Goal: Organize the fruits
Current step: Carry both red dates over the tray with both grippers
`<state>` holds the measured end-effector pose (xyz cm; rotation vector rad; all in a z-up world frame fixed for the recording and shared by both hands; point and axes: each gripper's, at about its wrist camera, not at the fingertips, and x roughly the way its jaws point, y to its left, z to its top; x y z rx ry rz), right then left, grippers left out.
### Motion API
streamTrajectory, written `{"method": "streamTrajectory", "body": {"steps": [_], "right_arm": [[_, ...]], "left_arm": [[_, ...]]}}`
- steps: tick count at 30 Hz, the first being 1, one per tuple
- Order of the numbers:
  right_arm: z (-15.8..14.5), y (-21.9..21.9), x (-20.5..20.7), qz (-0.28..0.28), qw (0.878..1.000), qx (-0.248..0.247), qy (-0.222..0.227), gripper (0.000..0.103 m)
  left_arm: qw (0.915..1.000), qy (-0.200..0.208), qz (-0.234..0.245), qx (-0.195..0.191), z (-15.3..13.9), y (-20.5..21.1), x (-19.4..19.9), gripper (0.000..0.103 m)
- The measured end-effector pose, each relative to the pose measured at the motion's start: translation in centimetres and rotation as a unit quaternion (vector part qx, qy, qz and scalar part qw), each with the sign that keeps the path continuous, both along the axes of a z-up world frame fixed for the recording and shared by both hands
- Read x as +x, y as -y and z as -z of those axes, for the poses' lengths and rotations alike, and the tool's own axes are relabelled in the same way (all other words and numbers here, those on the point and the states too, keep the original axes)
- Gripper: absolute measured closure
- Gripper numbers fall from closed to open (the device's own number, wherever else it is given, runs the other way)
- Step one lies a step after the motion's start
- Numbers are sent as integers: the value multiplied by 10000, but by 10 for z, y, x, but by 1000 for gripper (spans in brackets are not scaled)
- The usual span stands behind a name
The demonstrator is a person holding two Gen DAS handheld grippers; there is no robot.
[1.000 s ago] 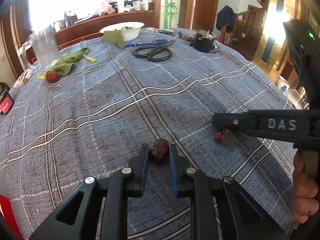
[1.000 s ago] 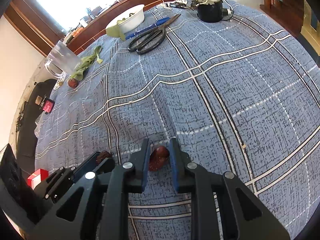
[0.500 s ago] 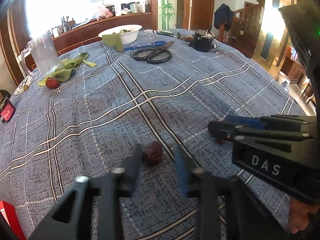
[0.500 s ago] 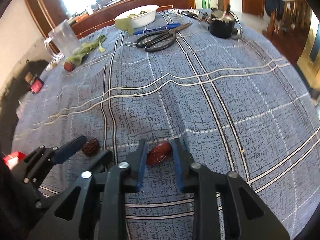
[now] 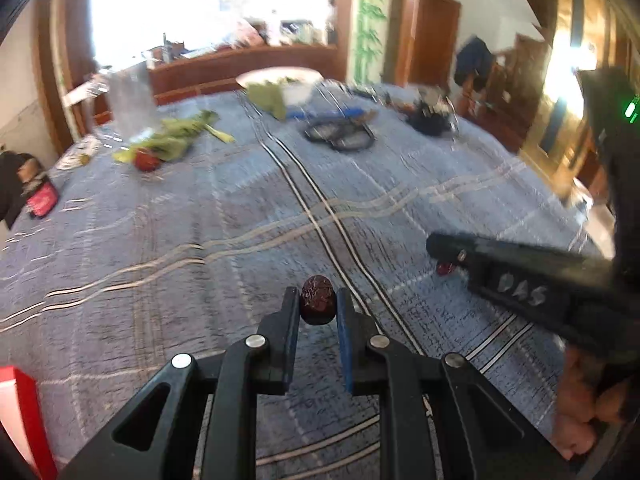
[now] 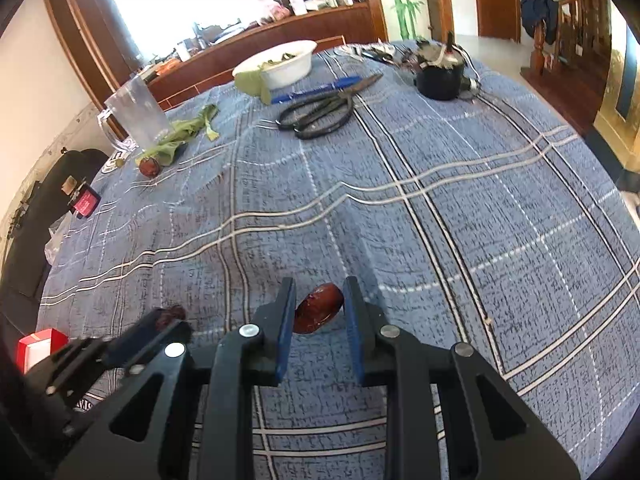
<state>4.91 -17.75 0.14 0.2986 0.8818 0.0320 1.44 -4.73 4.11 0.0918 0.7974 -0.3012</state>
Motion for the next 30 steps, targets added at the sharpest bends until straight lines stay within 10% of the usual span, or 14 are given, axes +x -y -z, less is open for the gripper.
{"method": "streamTrajectory", "body": {"steps": [21,30], "right_arm": [[3,-23,-1,-142,9963,-570,629,78],[-14,-54,-39,-204,9967,6,784,78]], "left_arm": [[9791,806,-1854,239,-49,-136,-114,87],[9664,947,-2387,127,-56,-197,-146,87]]}}
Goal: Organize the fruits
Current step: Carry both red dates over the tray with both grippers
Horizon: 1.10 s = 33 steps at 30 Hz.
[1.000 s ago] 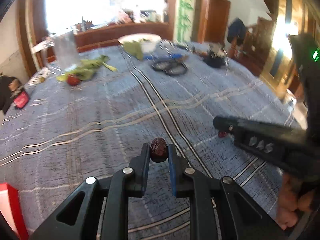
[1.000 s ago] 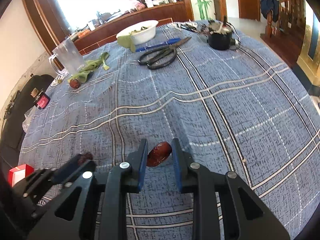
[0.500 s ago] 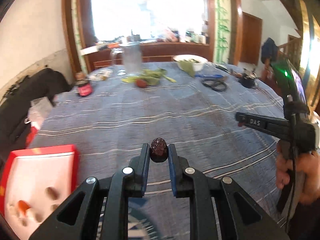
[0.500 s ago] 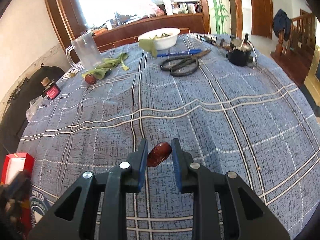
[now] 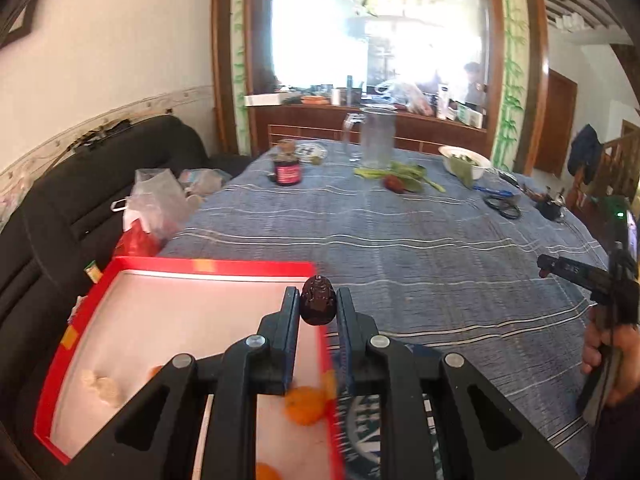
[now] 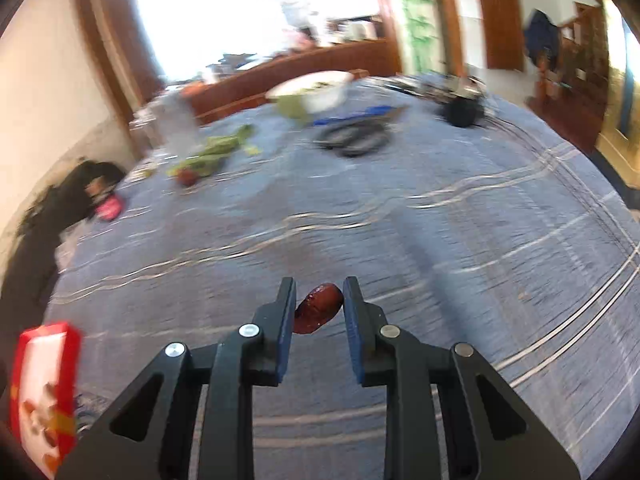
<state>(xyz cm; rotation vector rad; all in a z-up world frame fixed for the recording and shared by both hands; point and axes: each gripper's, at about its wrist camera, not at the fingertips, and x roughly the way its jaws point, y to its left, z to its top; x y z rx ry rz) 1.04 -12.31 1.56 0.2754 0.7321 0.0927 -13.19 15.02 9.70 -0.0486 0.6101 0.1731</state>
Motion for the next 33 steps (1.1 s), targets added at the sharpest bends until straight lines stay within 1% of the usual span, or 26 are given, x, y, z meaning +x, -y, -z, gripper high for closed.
{"method": "streamTrajectory", "body": {"steps": [4,6,9,13,16,20,23,27,33], "right_arm": [[-11,-61,-26,-851,9961,147,196,77],[-17,-95,-38,-1338,9903,275,271,77],[-27,-143,-55,-1992,9787,345,365,77],[-40,-200,-82,-2781,9586,218,569,77],[-43,-230,-100,-3262,9428,191,657,77],[-44,-259,-116,-3765,9230,140,781,77],[-41,-275,-120,-3984,9131,35,861,77],[-35,-282,-115,-4136,9066,125,831,77],[-18,-278,-110,-4276,8995,448,773,77]], "left_arm": [[9998,-34,-195,-1,4,-19,-9,87],[9996,-65,-287,-15,7,-29,-14,87],[9992,-76,-389,11,10,-42,-23,86],[9986,-102,-519,34,15,-60,-35,86],[9978,-184,-628,111,21,-71,-45,86],[9959,-264,-847,188,24,-87,-59,86],[9935,-295,-1079,215,24,-99,-65,86],[9894,-383,-1371,293,27,-110,-63,86],[9854,-586,-1556,368,37,-114,-56,86]]}}
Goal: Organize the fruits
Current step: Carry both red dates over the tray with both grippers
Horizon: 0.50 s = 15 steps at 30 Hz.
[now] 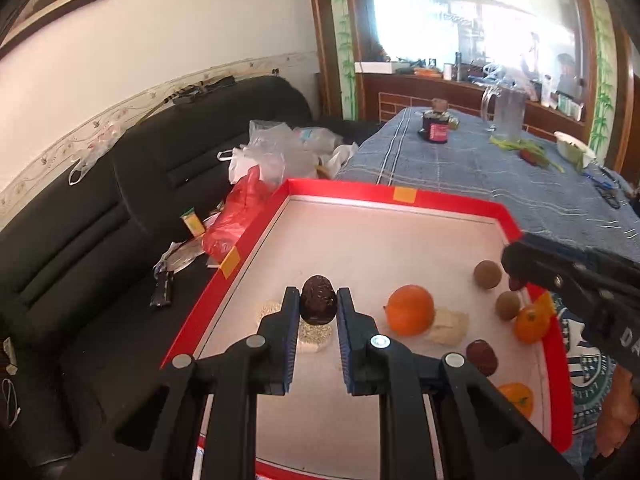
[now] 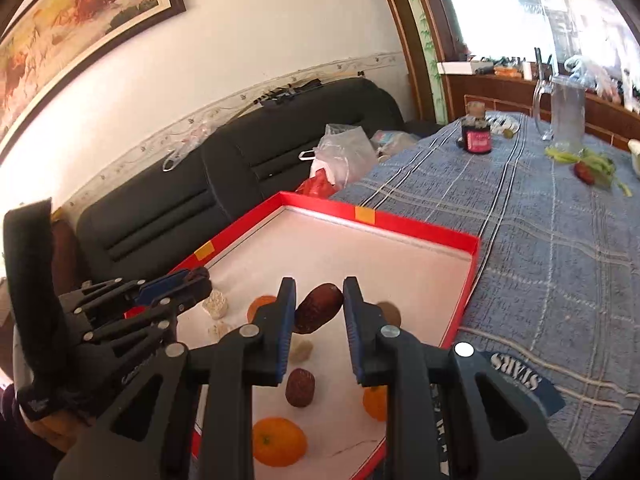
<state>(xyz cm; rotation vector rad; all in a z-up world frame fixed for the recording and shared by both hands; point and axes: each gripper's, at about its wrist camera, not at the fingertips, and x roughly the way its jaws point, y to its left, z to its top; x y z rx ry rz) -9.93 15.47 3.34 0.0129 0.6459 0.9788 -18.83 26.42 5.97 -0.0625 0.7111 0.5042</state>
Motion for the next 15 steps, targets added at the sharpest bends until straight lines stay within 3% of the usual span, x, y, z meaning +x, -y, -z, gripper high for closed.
{"method": "streamTrajectory", "body": {"steps": [15], "right_arm": [[9,4,-2,-1,9996,-259,-118,77]], "left_arm": [[9993,-307,52,202,8,18,19,86]]}}
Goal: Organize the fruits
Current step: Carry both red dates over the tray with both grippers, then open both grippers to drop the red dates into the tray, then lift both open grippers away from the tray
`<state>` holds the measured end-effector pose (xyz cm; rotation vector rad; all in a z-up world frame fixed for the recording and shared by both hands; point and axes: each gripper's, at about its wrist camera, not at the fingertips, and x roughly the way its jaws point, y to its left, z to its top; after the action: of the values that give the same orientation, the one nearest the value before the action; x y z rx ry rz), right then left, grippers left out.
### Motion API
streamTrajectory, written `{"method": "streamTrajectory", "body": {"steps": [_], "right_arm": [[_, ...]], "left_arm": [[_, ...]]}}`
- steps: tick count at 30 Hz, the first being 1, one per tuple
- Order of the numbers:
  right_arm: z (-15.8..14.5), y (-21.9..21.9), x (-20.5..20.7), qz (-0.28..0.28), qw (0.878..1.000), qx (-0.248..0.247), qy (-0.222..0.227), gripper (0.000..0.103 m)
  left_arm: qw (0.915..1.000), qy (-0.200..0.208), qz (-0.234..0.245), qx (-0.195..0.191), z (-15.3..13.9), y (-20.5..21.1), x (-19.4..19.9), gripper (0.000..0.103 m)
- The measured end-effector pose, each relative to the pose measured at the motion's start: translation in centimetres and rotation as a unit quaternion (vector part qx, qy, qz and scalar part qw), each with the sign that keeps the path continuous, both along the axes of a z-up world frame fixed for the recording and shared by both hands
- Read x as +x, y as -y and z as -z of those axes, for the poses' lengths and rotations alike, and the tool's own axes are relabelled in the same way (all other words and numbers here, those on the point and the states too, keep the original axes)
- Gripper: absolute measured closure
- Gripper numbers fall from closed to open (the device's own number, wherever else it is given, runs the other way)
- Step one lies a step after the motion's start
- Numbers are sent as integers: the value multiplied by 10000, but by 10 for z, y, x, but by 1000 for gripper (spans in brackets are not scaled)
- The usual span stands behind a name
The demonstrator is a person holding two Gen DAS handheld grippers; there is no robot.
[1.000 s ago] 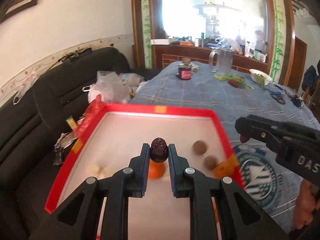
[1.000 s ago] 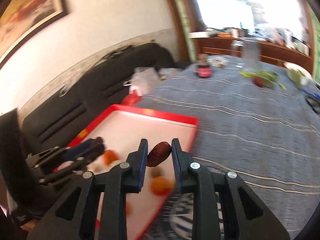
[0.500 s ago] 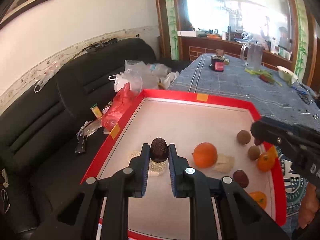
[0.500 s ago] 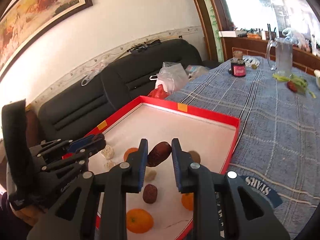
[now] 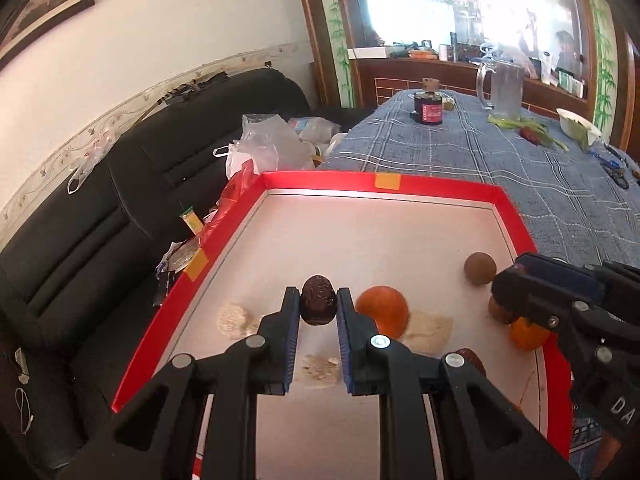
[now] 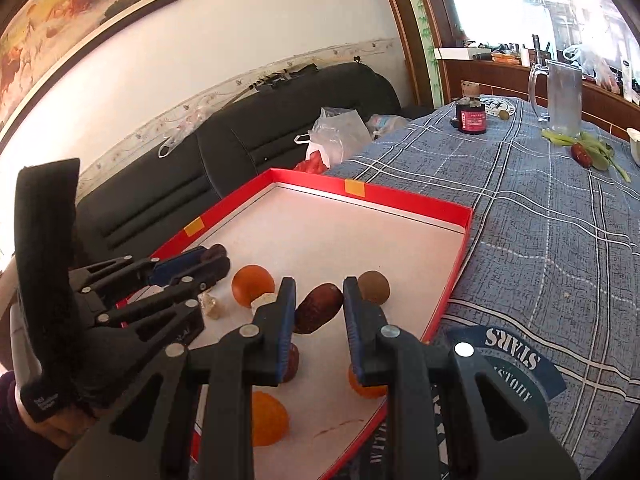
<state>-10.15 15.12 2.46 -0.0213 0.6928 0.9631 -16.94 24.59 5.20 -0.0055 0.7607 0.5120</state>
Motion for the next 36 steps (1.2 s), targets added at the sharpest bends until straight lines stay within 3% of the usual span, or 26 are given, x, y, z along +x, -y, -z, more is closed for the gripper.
{"method": "streamTrajectory", "body": {"steps": [8,16,28,31,33,36], "right_arm": [[4,-2,2,27,9999,-150,-71,77],[14,-5,13,59,9984,-361,-427,76],[14,-10,4,-112,9982,-530,-239,73],[14,-9,4,-1,9982,-572,-202,57],[14,-8,5,46,9982,-567,-214,53],[14,-8,5,56,9980,-599,-201,51]], "left_arm": [[10000,-51,21,41,2,3,1,86],[9996,-274,17,11,11,4,7,86],[9993,-368,2,32,17,5,9,85],[9992,-366,-110,70,17,3,8,71],[9992,-361,-191,41,16,-1,7,58],[9990,-374,-245,0,15,-3,6,51]]}}
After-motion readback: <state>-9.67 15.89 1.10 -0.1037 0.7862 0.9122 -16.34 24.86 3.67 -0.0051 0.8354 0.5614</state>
